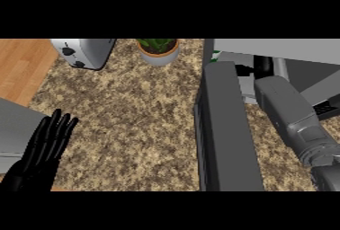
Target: Pick up the milk, place it into the microwave and close the microwave
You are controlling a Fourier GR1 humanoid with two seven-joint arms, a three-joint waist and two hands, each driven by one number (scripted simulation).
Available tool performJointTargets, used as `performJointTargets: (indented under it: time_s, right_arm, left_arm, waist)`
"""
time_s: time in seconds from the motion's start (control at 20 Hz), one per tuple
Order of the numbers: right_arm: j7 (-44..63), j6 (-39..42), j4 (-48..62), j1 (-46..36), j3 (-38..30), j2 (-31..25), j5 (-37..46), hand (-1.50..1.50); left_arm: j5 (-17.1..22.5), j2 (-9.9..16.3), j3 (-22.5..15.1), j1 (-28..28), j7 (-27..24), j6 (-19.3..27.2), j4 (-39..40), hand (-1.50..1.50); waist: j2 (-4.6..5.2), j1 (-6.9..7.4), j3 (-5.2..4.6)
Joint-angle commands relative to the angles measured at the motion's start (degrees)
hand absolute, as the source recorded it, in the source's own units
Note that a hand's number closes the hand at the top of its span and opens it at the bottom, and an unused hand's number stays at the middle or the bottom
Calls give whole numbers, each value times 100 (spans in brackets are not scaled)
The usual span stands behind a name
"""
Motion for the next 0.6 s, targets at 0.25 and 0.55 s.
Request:
performJointTargets:
  time_s: [0.25,0.55]
  right_arm:
    - [-270,547,-37,277,-120,-58,-108,-150]
    - [-568,699,-111,559,-268,132,-250,-150]
  left_arm:
    - [-249,-48,-392,75,-80,193,56,-150]
    - [-248,-48,-470,62,-87,156,142,-150]
  waist:
    - [-65,-92,-4]
    - [-146,-257,-13]
